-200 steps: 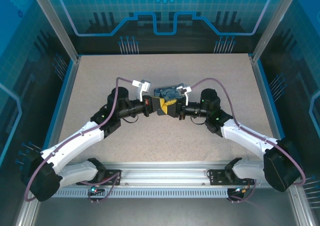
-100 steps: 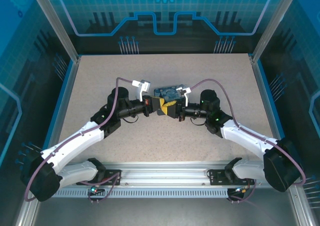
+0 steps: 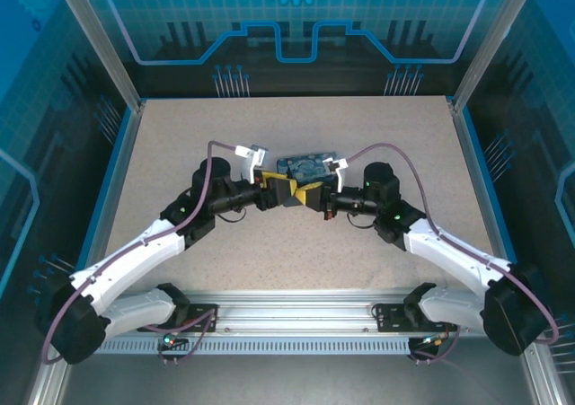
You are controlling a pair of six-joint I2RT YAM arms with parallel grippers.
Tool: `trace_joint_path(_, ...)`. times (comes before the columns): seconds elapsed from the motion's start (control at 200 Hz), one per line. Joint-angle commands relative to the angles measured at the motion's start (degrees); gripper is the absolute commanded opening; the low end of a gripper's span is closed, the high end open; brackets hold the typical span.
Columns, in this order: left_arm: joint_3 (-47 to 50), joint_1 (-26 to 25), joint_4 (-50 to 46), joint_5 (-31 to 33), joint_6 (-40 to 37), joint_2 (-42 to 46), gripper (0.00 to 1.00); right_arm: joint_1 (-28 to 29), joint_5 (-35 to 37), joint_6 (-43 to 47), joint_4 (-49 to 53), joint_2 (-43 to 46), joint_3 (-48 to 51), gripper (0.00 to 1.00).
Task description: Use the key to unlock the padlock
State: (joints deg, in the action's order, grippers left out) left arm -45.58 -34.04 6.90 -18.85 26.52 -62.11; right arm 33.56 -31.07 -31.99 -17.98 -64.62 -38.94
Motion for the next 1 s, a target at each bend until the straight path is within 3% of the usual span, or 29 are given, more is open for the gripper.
trace_joint_path(0.0, -1.6, -0.3, -3.6, 4.2, -3.0, 1.6, 0.62, -1.9, 8.0, 3.9, 11.1, 4.2, 0.6, 0.00)
trace_joint_path(0.235, -5.6, -0.3, -6.7, 7.2, -6.5, -7.3, 0.67, -4.3, 28.4, 10.2, 37.3, 10.6, -3.1, 0.00)
trace_joint_path(0.505, -20.7, -2.2, -13.6, 6.8, -12.8, -28.0, 0.67, -4.7, 42.8, 10.1, 48.2, 19.6, -1.7, 0.00)
trace_joint_path(0.995, -44.3, -6.2, -22.2, 2.5, -15.2, -53.2, 0.67, -7.3, 47.1, 10.9, 56.4, 26.3, -3.2, 0.00)
